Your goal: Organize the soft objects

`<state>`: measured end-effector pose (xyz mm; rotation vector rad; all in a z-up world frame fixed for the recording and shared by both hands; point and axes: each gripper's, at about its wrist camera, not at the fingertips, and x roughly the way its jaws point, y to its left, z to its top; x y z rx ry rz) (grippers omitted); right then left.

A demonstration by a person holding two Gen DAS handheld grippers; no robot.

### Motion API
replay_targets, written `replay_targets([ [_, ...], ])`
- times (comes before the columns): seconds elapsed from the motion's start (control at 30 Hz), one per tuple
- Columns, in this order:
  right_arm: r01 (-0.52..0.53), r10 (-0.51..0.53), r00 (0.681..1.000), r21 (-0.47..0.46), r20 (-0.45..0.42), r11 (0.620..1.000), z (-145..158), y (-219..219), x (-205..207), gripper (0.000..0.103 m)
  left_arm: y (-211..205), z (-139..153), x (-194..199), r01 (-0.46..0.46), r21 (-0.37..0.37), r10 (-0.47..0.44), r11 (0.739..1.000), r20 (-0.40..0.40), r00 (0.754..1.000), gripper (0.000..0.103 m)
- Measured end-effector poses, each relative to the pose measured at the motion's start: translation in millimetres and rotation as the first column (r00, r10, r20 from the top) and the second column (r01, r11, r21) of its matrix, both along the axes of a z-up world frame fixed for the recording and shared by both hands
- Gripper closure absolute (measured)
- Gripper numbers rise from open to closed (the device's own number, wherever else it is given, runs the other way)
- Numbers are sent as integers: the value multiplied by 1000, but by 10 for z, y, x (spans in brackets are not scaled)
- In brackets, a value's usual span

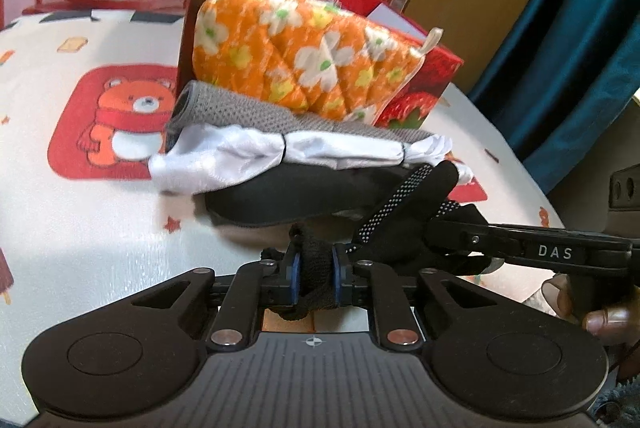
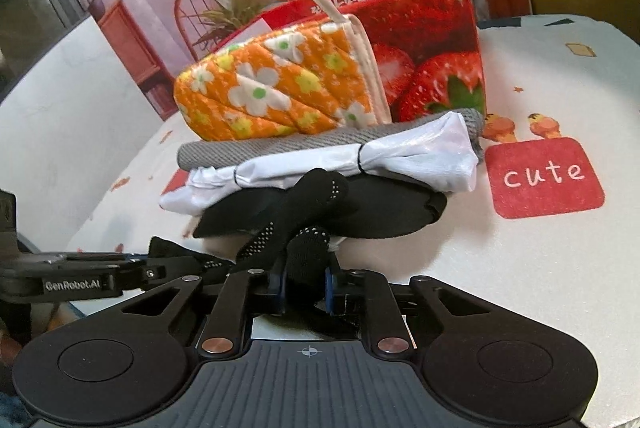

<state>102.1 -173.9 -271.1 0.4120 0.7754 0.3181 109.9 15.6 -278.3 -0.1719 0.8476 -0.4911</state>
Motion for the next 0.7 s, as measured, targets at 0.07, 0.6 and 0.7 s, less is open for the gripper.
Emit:
replay_targets([
  [0.07,9,-9,1000,17,-8,1000,36,-16,5,88,7,41,-8,-3,-5,3,1000,10,1000,87],
  [0.6,-21,23,989,-14,149,1000,656,42,47,88,123,645,64,-28,-28,32,999,161,986,87],
  [0.7,-22,27,982,-25,187,999,812,38,137,88,114,781,133,-33,-35,39,999,203,978,87],
])
